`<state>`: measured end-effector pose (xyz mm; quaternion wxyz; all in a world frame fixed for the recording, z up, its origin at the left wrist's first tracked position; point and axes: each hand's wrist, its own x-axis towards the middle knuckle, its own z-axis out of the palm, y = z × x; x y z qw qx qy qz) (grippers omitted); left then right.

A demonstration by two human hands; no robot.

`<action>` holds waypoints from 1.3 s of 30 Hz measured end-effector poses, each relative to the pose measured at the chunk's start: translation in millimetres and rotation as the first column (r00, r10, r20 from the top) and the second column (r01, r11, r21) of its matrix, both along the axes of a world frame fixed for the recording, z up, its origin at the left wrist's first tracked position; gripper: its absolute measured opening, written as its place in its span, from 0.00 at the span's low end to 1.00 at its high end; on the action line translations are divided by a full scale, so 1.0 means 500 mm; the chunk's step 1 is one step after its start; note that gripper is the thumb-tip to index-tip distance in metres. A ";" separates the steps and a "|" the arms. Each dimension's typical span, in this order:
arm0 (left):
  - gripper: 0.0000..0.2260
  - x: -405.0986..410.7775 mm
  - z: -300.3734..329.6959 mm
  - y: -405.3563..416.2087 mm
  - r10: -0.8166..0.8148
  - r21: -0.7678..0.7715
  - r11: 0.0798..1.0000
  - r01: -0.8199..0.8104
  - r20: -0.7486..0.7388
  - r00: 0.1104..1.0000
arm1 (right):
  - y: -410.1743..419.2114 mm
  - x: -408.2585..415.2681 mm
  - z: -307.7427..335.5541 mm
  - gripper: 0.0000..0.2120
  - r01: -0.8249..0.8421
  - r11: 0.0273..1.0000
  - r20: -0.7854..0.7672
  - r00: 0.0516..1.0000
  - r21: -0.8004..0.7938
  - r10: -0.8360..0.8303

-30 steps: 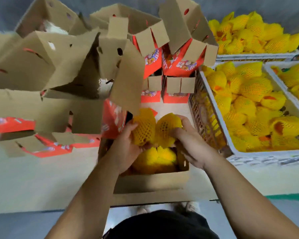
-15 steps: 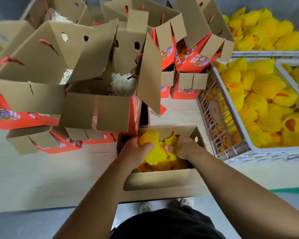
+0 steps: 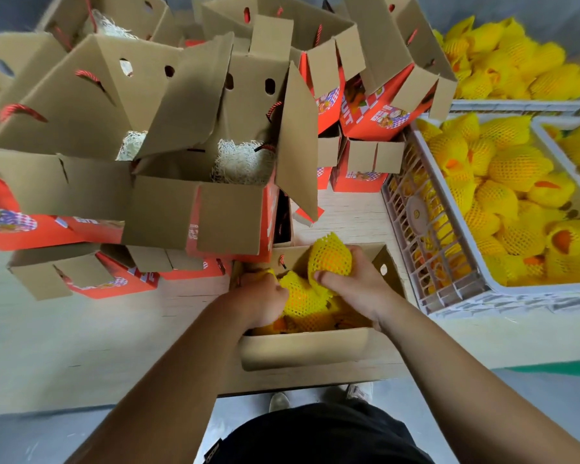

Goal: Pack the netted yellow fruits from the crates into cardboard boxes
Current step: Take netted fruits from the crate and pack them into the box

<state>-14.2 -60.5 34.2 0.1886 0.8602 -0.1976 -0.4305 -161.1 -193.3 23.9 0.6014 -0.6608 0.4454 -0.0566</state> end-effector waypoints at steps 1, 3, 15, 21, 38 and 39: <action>0.17 -0.006 -0.005 -0.007 0.080 0.030 0.996 -0.080 0.002 0.997 | 0.005 0.003 -0.004 0.33 -0.042 0.999 -0.028 0.999 0.012 0.042; 0.21 -0.004 -0.013 -0.022 0.181 -0.024 0.983 -0.182 -0.040 0.983 | 0.021 0.015 -0.013 0.29 -0.142 0.987 -0.091 0.985 0.076 0.149; 0.33 -0.001 -0.018 -0.021 0.440 -0.241 0.765 -0.597 -0.481 0.758 | 0.107 0.143 -0.034 0.23 -0.768 0.627 -0.489 0.599 -0.129 0.634; 0.08 -0.024 0.002 0.034 0.175 -0.287 0.936 -0.204 -0.125 0.977 | 0.054 0.093 -0.010 0.14 -0.673 0.718 -0.415 0.712 -0.176 0.566; 0.06 -0.322 0.067 -0.435 -0.256 -0.560 0.683 0.469 0.417 0.872 | -0.424 -0.313 0.077 0.06 0.003 0.852 0.083 0.995 -0.524 0.047; 0.07 -0.351 0.064 -0.487 -0.278 -0.603 0.626 0.494 0.420 0.864 | -0.463 -0.344 0.079 0.06 0.008 0.814 0.059 0.998 -0.580 0.032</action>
